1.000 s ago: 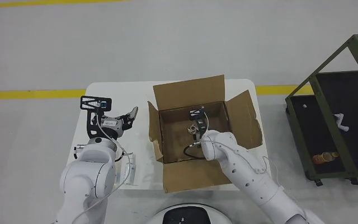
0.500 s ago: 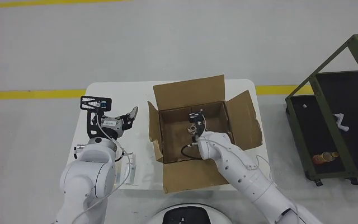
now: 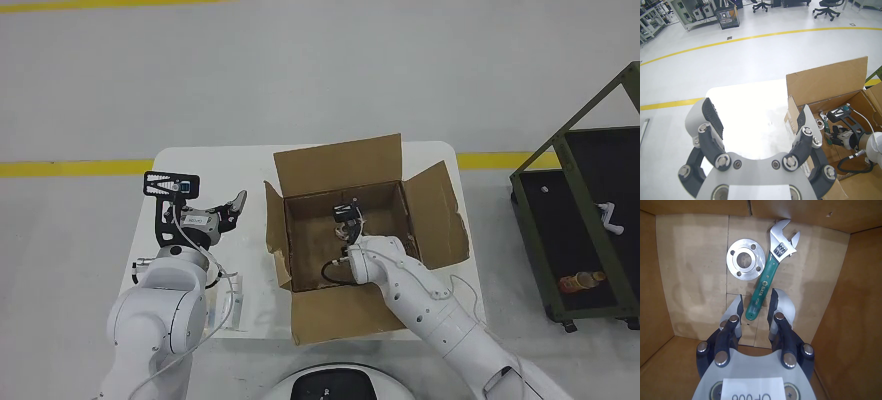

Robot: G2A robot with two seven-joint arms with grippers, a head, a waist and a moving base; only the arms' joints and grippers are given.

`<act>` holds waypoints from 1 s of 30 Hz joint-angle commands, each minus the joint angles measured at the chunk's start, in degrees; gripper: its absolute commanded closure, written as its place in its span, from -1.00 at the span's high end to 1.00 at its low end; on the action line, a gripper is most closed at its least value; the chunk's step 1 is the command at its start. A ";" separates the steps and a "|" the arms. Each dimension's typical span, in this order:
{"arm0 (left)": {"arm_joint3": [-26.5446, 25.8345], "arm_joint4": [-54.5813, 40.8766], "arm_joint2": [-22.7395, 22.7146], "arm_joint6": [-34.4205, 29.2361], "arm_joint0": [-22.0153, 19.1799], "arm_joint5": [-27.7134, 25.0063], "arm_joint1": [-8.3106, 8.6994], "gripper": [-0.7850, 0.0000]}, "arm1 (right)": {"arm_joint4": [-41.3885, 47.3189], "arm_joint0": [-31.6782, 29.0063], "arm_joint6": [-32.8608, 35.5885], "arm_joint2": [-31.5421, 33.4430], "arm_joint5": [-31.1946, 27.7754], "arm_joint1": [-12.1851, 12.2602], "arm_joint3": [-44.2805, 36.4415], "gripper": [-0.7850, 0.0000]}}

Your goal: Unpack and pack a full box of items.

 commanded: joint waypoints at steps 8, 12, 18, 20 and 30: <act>0.00 0.00 0.00 0.00 0.00 0.00 0.00 1.00 | -0.28 -0.14 -0.41 0.25 -0.33 -0.97 1.99 -0.07; 0.00 0.00 0.00 0.00 0.00 0.00 0.00 1.00 | -0.57 -0.17 -0.24 0.43 -0.23 -1.35 2.41 -0.10; 0.00 0.00 0.00 0.00 0.00 0.00 0.00 1.00 | -1.14 -0.43 -0.02 1.02 -0.24 -1.75 2.89 -0.13; 0.00 0.00 0.00 0.00 0.00 0.00 0.00 1.00 | -1.34 -0.53 0.06 1.22 -0.38 -1.86 3.07 -0.16; 0.00 0.00 0.00 0.00 0.00 0.00 0.00 1.00 | -2.32 -1.23 0.22 2.19 -0.79 -2.39 3.74 -0.16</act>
